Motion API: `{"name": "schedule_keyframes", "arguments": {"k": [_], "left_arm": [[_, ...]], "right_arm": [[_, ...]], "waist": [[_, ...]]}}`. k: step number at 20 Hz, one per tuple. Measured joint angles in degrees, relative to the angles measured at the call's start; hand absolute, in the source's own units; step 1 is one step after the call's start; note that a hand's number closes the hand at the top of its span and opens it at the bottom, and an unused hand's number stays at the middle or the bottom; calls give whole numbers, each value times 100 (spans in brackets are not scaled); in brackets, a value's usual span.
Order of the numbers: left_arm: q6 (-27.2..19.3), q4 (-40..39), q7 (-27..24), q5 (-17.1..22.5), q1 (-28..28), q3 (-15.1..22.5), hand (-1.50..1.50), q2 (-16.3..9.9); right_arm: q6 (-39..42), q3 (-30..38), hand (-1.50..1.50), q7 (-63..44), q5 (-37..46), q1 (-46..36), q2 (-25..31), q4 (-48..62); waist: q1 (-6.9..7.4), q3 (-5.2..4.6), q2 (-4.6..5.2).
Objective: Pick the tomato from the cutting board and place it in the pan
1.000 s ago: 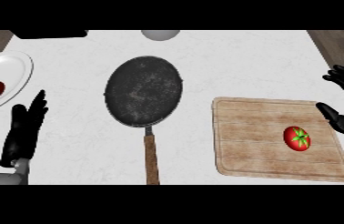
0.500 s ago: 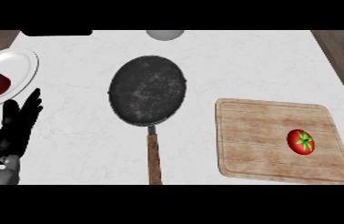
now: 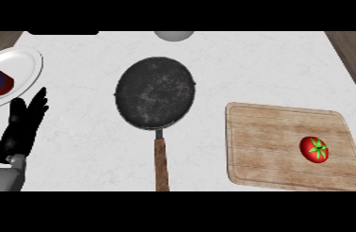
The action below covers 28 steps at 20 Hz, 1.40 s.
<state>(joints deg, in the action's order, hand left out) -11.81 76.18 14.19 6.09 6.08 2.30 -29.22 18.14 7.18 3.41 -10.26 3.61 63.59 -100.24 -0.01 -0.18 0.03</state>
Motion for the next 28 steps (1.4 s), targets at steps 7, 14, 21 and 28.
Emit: {"name": "schedule_keyframes", "arguments": {"k": [7,14,21,28], "left_arm": [[-6,-29,12,-124,79,3,0,120],[138,-178,-148,-211,36,-181,0,203],[220,-111,-146,-398,-67,-297,0,357],[344,48,0,-565,-111,-469,0,447]], "right_arm": [[213,-811,-150,-1150,946,-318,205,-578],[562,-1411,-150,-1782,1747,-505,-337,-705],[717,-1560,-150,-1862,2747,-434,-946,-594],[969,-1551,-150,-1579,3582,-460,-1427,-241]], "waist": [[58,9,7],[33,15,2],[15,19,-3],[7,19,-5]]}}
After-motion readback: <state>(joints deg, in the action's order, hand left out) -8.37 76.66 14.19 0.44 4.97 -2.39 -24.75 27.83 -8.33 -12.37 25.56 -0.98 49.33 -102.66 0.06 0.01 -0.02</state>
